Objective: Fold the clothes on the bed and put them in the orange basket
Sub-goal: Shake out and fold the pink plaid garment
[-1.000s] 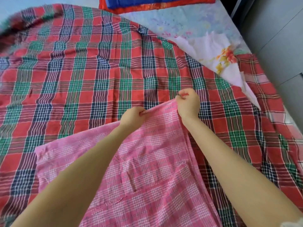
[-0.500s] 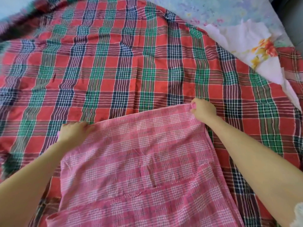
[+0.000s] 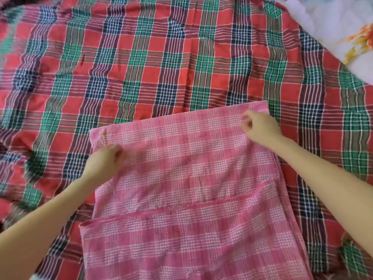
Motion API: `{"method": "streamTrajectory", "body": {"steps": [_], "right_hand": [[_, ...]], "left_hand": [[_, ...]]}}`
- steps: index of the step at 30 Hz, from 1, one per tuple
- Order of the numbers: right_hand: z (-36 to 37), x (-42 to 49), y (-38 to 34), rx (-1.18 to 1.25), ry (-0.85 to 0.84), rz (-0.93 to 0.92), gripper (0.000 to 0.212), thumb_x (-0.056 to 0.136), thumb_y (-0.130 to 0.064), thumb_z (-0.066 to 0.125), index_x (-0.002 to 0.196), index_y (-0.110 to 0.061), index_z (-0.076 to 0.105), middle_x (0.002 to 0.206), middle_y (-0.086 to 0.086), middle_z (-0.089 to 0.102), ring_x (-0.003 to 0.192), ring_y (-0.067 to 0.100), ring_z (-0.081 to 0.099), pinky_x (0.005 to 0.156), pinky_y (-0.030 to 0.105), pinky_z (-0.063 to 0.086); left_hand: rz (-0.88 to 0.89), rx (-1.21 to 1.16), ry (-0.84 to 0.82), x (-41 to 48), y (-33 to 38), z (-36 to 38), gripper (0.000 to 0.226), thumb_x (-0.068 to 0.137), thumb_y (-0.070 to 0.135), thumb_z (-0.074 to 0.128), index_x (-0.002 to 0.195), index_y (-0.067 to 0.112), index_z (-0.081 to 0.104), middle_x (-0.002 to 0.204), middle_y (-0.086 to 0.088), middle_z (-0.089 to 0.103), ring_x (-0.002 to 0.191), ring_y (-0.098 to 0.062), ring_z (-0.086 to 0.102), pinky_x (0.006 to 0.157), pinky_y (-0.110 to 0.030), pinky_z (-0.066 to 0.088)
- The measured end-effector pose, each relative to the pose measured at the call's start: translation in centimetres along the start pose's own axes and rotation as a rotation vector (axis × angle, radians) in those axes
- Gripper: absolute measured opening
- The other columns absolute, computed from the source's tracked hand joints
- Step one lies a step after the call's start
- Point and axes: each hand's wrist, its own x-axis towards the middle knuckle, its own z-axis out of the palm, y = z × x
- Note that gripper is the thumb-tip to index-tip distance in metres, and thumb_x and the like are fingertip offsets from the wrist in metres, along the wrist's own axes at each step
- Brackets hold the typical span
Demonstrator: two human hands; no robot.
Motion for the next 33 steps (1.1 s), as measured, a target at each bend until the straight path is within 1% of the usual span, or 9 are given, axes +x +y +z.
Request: {"method": "streamTrajectory", "body": {"steps": [4,7,10,12,14,18,23,28,33], "right_hand": [[1.4,-8.1,-0.5,-0.174,-0.648,-0.095,0.036,0.086,-0.058,0.051,0.104,-0.027,0.058,0.095,-0.009,0.063,0.085,0.013,0.059,0.072,0.029,0.048],[2.4,-12.4,1.0,-0.31,-0.739,-0.078,0.052,0.08,-0.062,0.057,0.119,-0.027,0.052,0.114,-0.009,0.062,0.093,0.012,0.057,0.081,0.029,0.047],[2.1,-14.9,1.7,-0.37,-0.71,-0.038,0.065,0.082,-0.06,0.057,0.135,-0.023,0.045,0.132,-0.007,0.055,0.117,0.016,0.054,0.104,0.037,0.032],[1.2,-16.0,1.8,-0.371,-0.676,-0.001,0.06,0.084,-0.055,0.058,0.134,-0.022,0.05,0.13,-0.006,0.057,0.119,0.017,0.053,0.107,0.038,0.029],[-0.6,-16.5,1.9,-0.258,-0.622,0.073,0.056,0.083,-0.051,0.063,0.129,-0.021,0.055,0.133,-0.003,0.055,0.124,0.019,0.05,0.109,0.038,0.03],[-6.0,-16.6,2.0,-0.06,-0.463,0.147,0.044,0.078,-0.04,0.072,0.114,-0.014,0.067,0.124,0.004,0.063,0.118,0.025,0.054,0.1,0.038,0.041],[-10.0,-11.8,1.2,0.168,-0.029,0.228,0.029,0.079,-0.02,0.074,0.104,-0.005,0.07,0.112,0.014,0.066,0.106,0.032,0.058,0.086,0.036,0.042],[-9.4,-4.5,0.2,0.114,0.138,0.336,0.028,0.08,-0.022,0.072,0.107,-0.013,0.07,0.116,0.01,0.066,0.108,0.032,0.059,0.087,0.038,0.048],[-7.6,1.0,-0.4,-0.072,0.208,0.348,0.023,0.088,-0.018,0.063,0.111,-0.018,0.068,0.114,0.009,0.067,0.107,0.033,0.059,0.09,0.038,0.045]], "left_hand": [[0.007,0.054,-0.469,-7.9,-0.4,1.5,0.037,0.089,0.059,0.04,0.101,0.033,0.063,0.094,0.004,0.068,0.085,-0.019,0.063,0.068,-0.03,0.049],[-0.007,0.159,-0.577,-11.6,-1.7,1.7,0.044,0.081,0.07,0.045,0.107,0.038,0.061,0.094,0.01,0.067,0.089,-0.016,0.064,0.068,-0.026,0.046],[0.015,0.319,-0.535,-13.8,-2.6,1.6,0.038,0.083,0.059,0.055,0.111,0.035,0.058,0.108,0.007,0.067,0.1,-0.018,0.063,0.079,-0.026,0.048],[-0.009,0.316,-0.504,-14.9,-2.9,1.1,0.028,0.087,0.052,0.054,0.104,0.03,0.059,0.106,0.004,0.068,0.1,-0.019,0.063,0.08,-0.027,0.049],[-0.011,0.335,-0.488,-15.5,-3.1,0.0,0.031,0.09,0.049,0.051,0.114,0.031,0.06,0.105,0.005,0.068,0.099,-0.017,0.063,0.076,-0.025,0.047],[-0.071,0.212,-0.407,-15.7,-3.0,-4.6,0.027,0.089,0.042,0.056,0.109,0.026,0.066,0.08,0.005,0.062,0.076,-0.018,0.059,0.062,-0.026,0.042],[-0.182,-0.001,-0.015,-10.3,-1.8,-9.4,0.016,0.087,0.02,0.062,0.093,0.008,0.071,0.072,-0.012,0.064,0.066,-0.029,0.058,0.057,-0.031,0.042],[-0.396,-0.002,0.064,-2.7,-1.1,-9.3,0.03,0.089,0.035,0.059,0.098,0.008,0.068,0.093,-0.021,0.066,0.089,-0.037,0.062,0.075,-0.041,0.049],[-0.596,0.098,0.099,2.3,-0.7,-7.0,0.025,0.089,0.017,0.051,0.109,0.016,0.066,0.109,-0.02,0.064,0.106,-0.038,0.059,0.102,-0.049,0.036]]}}
